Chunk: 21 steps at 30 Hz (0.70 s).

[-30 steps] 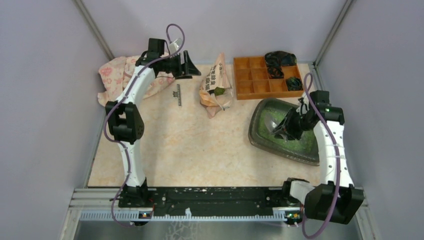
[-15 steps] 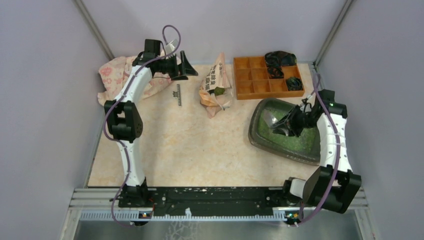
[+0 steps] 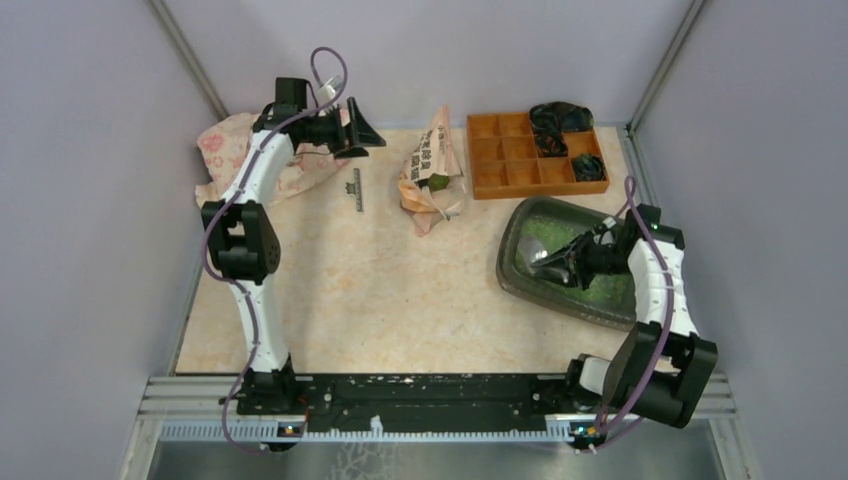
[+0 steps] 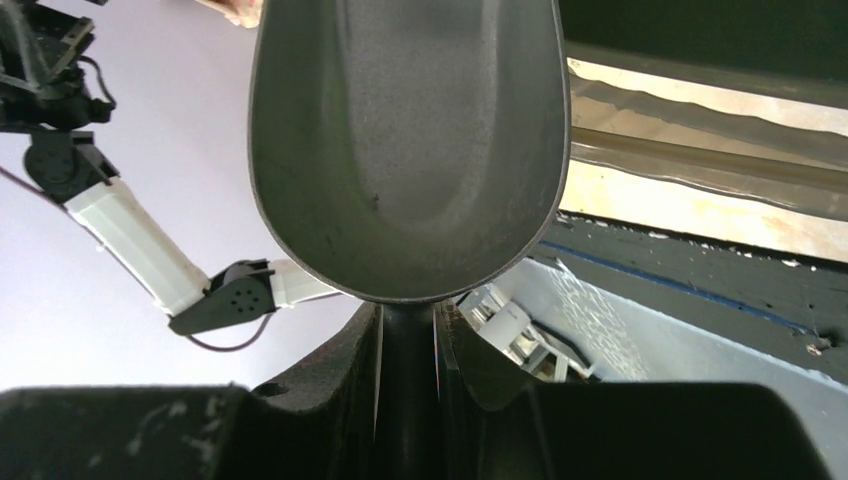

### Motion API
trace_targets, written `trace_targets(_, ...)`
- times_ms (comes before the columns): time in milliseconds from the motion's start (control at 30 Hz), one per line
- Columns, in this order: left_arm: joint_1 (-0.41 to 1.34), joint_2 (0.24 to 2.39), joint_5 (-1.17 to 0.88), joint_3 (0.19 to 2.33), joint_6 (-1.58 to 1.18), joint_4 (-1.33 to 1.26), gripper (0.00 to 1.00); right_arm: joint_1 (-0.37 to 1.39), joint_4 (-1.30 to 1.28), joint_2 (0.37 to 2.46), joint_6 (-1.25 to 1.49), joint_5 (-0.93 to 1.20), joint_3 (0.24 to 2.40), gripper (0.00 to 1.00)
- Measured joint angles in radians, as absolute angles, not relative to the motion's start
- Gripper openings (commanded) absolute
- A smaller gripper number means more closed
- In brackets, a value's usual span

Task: Fill the litter box with clean litter
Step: Pour the cat litter into the litter box.

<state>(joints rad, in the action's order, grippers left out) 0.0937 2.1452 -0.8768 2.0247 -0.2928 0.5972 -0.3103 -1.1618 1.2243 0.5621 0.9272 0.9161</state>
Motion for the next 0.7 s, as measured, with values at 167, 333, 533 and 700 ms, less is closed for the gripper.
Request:
trace_targets(167, 0.080, 2.145, -0.897, 2.025, -0.304, 0.579, 0.99, -0.334, -1.134, 1.205, 0.591, 0.952, 0.915, 0.00)
trace_targets(333, 0.076, 2.145, -0.909, 2.025, -0.317, 0.571, 0.99, -0.357, -1.154, 1.197, 0.587, 0.928, 0.937, 0.00)
trace_targets(533, 0.076, 2.145, -0.910, 2.024, -0.321, 0.567, 0.99, -0.361, -1.298, 1.198, 0.485, 0.747, 1.208, 0.00)
trace_targets(700, 0.076, 2.145, -0.909, 2.024, -0.323, 0.562, 0.99, -0.283, -1.357, 1.184, 0.414, 0.575, 1.463, 0.00)
